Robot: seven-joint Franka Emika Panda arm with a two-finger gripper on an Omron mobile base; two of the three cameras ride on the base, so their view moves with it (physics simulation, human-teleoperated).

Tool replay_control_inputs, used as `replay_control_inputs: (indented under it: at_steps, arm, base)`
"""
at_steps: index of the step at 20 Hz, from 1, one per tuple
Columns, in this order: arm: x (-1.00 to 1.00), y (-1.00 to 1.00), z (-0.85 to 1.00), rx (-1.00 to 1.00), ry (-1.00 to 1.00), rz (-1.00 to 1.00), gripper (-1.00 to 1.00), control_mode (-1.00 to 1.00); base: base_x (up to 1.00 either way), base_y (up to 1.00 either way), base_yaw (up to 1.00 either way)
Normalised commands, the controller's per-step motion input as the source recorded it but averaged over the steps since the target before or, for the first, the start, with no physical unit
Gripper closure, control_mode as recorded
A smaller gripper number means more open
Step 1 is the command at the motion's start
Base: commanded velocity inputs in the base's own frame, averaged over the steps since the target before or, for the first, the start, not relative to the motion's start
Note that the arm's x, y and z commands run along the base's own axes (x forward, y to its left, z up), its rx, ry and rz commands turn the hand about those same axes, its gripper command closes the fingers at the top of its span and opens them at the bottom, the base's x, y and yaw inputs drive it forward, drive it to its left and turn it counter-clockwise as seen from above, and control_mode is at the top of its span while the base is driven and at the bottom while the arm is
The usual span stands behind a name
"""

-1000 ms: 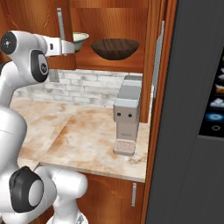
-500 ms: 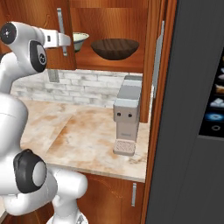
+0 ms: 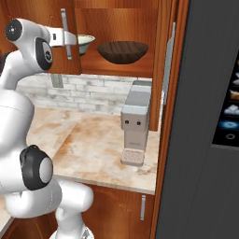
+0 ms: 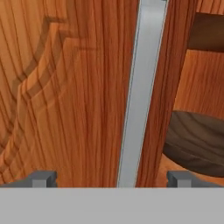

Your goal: Move the bowls from the cabinet to the plates on the dining table.

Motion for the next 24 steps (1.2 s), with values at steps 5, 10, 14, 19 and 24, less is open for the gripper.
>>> replay_control_inputs:
  at_steps: [5,10,14,19,24]
  arm:
    - [0.38,-0.02,-0.04,0.00,0.00,0.00,-1.00,-1.00]
    - [0.45,-0.05,-0.08,0.00,0.00,0.00,-1.00,-1.00]
    - [0.45,-0.04,-0.08,0.00,0.00,0.00,-1.00,-1.00]
    - [0.38,-0.04,-0.16,0.00,0.00,0.00,-1.00,-1.00]
    - [0.23,0.00,-0.12,0.00,0.02,0.00,-1.00,-1.00]
  base:
    - [0.00,0.00,0.00]
    - [0.00,0.00,0.00]
    - [0.00,0.00,0.00]
    - [0.00,0.00,0.00]
    - [0.00,0.00,0.00]
